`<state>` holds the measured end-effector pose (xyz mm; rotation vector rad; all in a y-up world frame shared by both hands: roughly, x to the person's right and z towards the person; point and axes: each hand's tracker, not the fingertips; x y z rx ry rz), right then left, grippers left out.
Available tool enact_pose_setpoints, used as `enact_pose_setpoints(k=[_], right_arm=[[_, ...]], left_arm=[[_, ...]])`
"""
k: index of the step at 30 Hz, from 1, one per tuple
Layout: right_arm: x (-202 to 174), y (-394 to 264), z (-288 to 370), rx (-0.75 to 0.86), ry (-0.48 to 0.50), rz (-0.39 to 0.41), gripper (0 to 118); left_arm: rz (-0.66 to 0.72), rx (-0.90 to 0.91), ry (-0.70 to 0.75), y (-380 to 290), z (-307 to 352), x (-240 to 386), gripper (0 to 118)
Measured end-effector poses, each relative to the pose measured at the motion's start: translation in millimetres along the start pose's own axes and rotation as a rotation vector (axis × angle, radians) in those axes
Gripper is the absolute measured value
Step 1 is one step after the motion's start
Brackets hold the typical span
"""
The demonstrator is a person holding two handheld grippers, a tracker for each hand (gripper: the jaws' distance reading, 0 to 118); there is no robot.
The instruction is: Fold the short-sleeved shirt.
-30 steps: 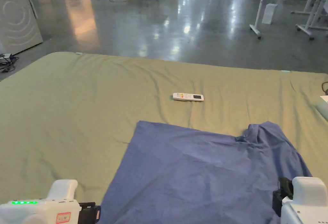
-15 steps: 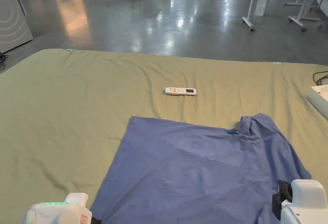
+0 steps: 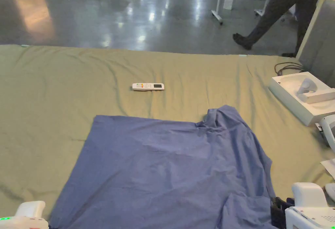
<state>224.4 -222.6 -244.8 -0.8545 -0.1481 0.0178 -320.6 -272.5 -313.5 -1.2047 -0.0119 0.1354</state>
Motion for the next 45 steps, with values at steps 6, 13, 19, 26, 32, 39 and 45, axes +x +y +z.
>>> enact_pose_setpoints(k=[6,13,19,26,32,39,45], right_arm=[[8,-33,-32,-0.24,-0.046,0.014,58],[2,-66,-66,-0.294,-0.043,-0.061,47],[1,-63,-56,-0.276,-0.023,0.008,6],[5,-35,-28,-0.175,-0.002,-0.009,5],[4,28,-31,-0.082,0.027,-0.039,5],[4,108,-80,-0.019,0.033,-0.048,5],[-3,144,-157,-0.11,0.02,-0.082,5]], left_arm=[[-0.023,0.024,0.013,-1,4,0,8],[-0.035,0.0,0.016,-5,3,14,8],[-0.032,0.005,0.009,0,-1,9,8],[-0.016,0.125,-0.037,14,24,7,8],[-0.037,0.182,-0.064,63,29,14,8],[-0.006,0.244,-0.065,146,10,21,7],[-0.026,0.197,-0.041,206,-41,32,8]])
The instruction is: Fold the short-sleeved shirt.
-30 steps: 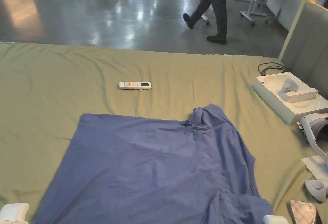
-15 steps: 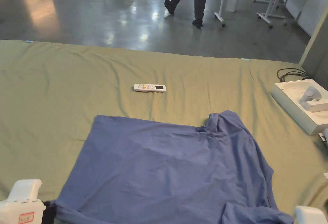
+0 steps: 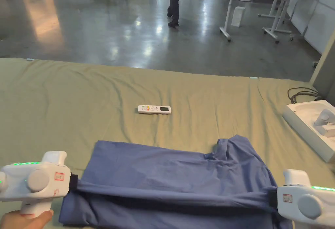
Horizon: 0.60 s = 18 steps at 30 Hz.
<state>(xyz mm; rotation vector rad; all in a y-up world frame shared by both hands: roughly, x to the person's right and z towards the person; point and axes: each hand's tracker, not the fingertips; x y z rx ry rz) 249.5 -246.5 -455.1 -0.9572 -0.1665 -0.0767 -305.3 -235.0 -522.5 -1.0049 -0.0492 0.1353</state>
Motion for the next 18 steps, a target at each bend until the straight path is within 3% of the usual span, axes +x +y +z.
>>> enact_pose_setpoints(k=[5,10,12,14,15,18], right_arm=[[-3,6,-47,-0.08,-0.019,-0.006,6],[-3,2,-63,-0.099,-0.028,0.049,10],[-5,-1,-52,-0.064,-0.042,0.069,23],[-7,-2,-33,0.021,-0.018,0.071,50],[-10,-4,-18,0.08,-0.004,0.072,60],[-23,-5,23,0.258,0.011,0.075,67]], left_arm=[[-0.021,-0.081,0.025,6,-48,1,7],[-0.027,-0.09,0.027,7,-53,5,8],[-0.028,-0.054,0.029,6,-43,7,16],[-0.037,0.064,0.029,1,-25,8,41],[-0.057,0.125,0.038,-3,-13,13,46],[-0.122,0.274,0.045,-14,24,33,46]])
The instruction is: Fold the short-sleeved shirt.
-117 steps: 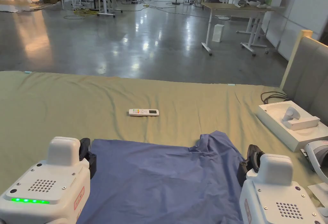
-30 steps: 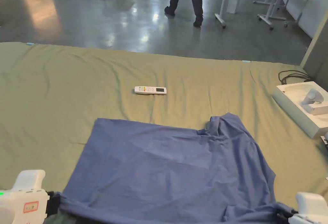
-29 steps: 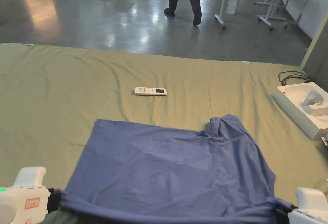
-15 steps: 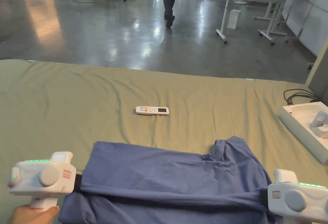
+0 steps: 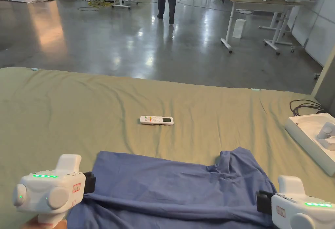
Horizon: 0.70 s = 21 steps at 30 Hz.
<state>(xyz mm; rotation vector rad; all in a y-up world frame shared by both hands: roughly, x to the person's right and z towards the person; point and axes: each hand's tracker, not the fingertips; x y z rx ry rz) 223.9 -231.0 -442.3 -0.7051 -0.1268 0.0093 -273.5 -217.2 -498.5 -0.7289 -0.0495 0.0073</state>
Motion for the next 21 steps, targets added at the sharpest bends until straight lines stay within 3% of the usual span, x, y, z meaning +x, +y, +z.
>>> enact_pose_setpoints(k=[6,11,12,13,14,15,18,21], right_arm=[[-35,16,87,0.394,0.019,0.001,72],[-62,13,141,0.574,0.013,-0.01,69],[-66,11,149,0.6,0.012,-0.025,62],[-70,9,155,0.609,0.013,-0.028,48],[-73,8,161,0.619,0.008,-0.029,23],[-76,6,166,0.625,0.001,-0.026,7],[-80,2,174,0.635,-0.021,-0.044,3],[-83,2,186,0.629,0.02,-0.057,1]], left_arm=[[-0.045,0.259,-0.013,1,75,35,46],[0.008,0.406,-0.106,-6,134,52,45],[0.014,0.412,-0.115,-8,141,54,40],[0.023,0.426,-0.111,-11,149,57,30],[0.024,0.437,-0.113,-14,155,59,14],[0.029,0.449,-0.097,-17,162,62,8],[0.036,0.471,-0.069,-23,176,65,7],[0.019,0.493,-0.065,-27,185,65,2]])
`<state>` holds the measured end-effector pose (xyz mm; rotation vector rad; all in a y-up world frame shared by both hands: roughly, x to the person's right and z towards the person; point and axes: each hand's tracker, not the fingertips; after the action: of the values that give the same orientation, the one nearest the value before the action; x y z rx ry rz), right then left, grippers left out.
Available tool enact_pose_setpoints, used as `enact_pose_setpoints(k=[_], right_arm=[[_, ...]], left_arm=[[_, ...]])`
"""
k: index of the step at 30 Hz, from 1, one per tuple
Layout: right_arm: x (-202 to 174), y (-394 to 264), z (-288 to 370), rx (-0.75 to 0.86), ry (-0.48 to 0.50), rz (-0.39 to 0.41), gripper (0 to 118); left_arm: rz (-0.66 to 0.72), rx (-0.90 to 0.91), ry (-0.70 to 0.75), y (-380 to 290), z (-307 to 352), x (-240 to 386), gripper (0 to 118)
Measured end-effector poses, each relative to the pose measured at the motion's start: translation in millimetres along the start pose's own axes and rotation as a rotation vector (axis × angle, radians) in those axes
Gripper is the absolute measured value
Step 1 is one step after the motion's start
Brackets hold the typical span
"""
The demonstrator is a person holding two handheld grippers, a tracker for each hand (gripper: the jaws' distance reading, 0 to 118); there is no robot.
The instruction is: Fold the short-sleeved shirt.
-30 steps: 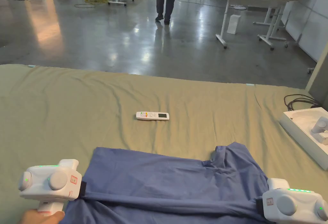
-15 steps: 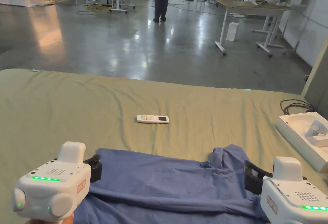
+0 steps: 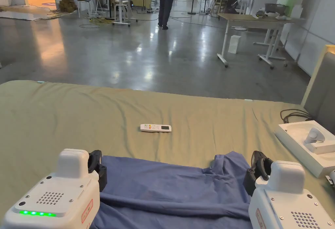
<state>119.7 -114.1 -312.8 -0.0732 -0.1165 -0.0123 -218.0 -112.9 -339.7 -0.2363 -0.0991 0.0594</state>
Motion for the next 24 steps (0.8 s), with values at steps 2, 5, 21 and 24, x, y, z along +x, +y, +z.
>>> enact_pose_setpoints(k=[2,5,21,24], right_arm=[[-3,0,4,0.002,-0.003,0.022,0],[-5,3,6,-0.007,0.004,0.044,0],[6,-31,-32,-0.214,0.077,0.092,0],[11,-43,-38,-0.25,0.068,0.109,0]], left_arm=[[-0.012,-0.008,0.003,2,3,-3,2],[0.004,-0.019,0.014,-1,3,-14,2],[0.158,-0.807,0.031,-81,-152,-117,47],[0.158,-0.885,0.07,-97,-171,-125,51]])
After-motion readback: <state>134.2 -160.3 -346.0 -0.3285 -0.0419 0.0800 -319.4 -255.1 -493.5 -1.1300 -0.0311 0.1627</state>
